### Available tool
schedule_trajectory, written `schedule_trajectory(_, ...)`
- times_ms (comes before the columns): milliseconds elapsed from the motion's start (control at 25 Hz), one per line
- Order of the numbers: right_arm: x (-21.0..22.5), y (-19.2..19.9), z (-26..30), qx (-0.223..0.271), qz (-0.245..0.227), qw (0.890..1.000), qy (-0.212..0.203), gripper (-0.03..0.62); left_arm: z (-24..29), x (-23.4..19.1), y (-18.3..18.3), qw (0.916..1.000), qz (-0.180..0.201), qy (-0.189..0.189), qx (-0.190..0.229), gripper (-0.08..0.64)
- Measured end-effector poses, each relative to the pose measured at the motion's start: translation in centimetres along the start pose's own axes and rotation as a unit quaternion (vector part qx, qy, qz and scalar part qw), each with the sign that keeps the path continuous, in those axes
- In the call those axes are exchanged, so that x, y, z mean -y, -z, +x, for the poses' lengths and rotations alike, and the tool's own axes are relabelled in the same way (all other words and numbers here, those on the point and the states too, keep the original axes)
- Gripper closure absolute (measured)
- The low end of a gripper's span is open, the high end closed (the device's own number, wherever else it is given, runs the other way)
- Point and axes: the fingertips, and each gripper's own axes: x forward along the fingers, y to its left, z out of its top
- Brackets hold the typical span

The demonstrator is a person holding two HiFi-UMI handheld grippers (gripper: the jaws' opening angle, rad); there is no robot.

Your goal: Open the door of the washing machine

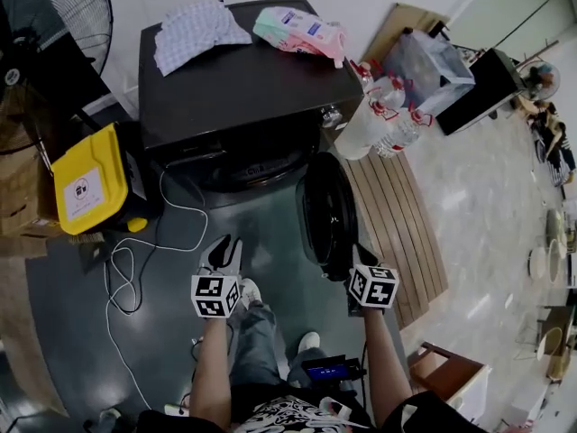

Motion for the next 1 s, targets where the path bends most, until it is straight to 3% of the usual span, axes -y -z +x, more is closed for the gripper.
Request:
schedule_trajectory(120, -4.2, -1.5, -4.9, 0.05, -0.007, 0.991, -0.125, 0.591, -3.7, 3.3, -2.6, 0.9995, -0.006, -0.007, 0.031, 0.503)
schedule_trajectory(240, -5.8, -2.4, -10.4, 0.091, -0.032, 0.98, -0.176, 0.589, -8.1, 7.4, -4.2, 0.9983, -0.018, -0.012, 0.054, 0.558)
schedule_trajectory(600, -6.6, -2.8, -25.2, 0.194, -0.072, 0.957, -0.204, 0.591, -20.2, 18.9, -6.8, 0.9938, -0.009, -0.05, 0.099, 0.558)
schedule_trajectory(1000, -8.2, -3.3, -29.8, 0.229, -0.099, 0.948, -0.2, 0.591, -25.8, 20.2, -10.2, 0.9829, -0.026, -0.083, 0.162, 0.558)
